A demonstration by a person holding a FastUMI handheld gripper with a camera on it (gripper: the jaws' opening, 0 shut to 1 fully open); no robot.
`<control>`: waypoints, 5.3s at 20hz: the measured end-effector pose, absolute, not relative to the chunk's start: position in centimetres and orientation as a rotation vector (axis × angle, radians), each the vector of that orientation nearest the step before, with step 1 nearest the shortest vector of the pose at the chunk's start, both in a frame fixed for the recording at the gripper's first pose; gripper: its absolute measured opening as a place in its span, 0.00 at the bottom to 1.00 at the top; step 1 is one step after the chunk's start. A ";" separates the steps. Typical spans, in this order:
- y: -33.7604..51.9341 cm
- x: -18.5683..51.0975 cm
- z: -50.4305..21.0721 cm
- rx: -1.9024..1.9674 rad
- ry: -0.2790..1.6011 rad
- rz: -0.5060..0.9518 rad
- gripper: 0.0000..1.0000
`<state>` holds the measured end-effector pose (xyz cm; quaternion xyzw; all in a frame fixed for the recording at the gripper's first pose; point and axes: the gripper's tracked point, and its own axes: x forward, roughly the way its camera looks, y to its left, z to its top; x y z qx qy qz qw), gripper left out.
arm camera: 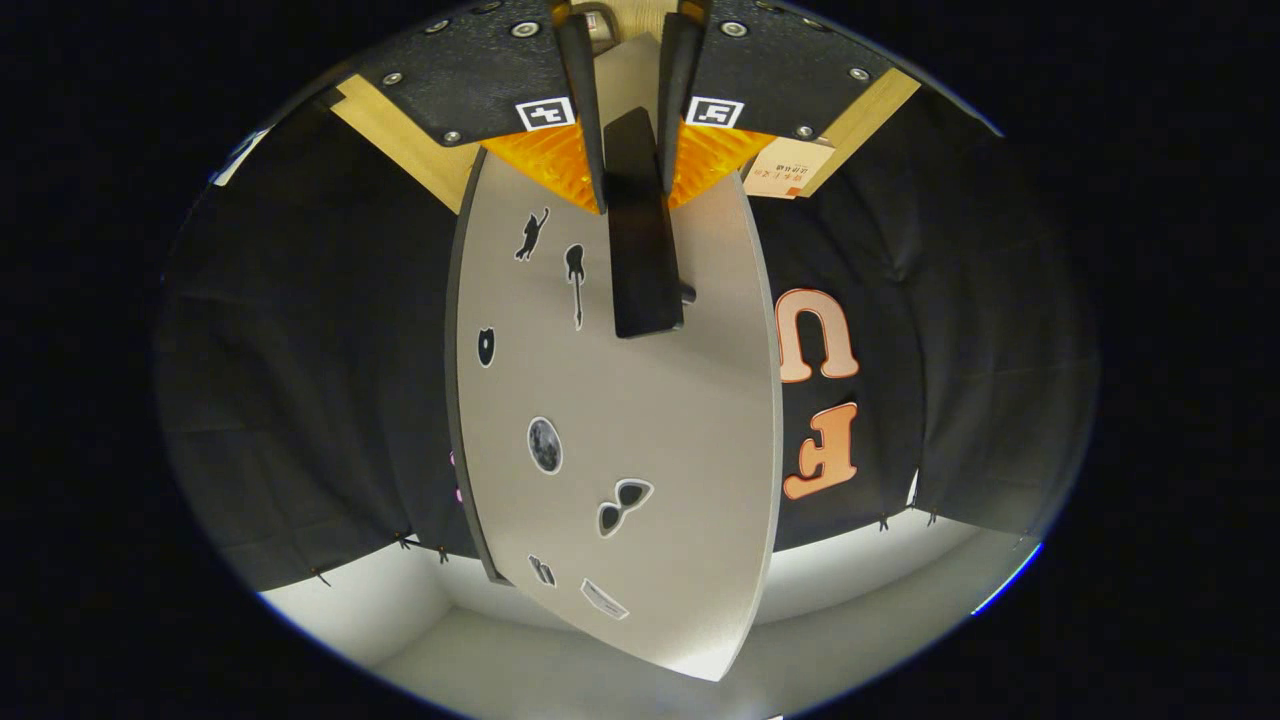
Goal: Open the shoe cabinet door, grab the shoes and put them into the shoe cabinet, then close the shoe cabinet door.
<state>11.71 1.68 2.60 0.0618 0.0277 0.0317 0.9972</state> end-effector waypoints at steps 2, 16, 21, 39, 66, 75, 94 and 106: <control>0.8 11.4 2.5 0.122 0.055 0.045 0.26; -5.2 9.7 1.9 0.111 0.071 -0.067 0.26; -9.2 9.0 1.3 0.126 0.081 -0.131 0.26; -16.3 8.3 -0.4 0.168 0.099 -0.176 0.25; -18.8 4.1 0.3 0.091 0.126 -0.299 0.22; -14.8 4.7 -0.9 0.107 0.146 -0.213 0.23; 3.5 9.7 -23.0 0.205 0.587 0.151 0.23; 7.9 14.5 -37.6 0.234 0.834 0.240 0.23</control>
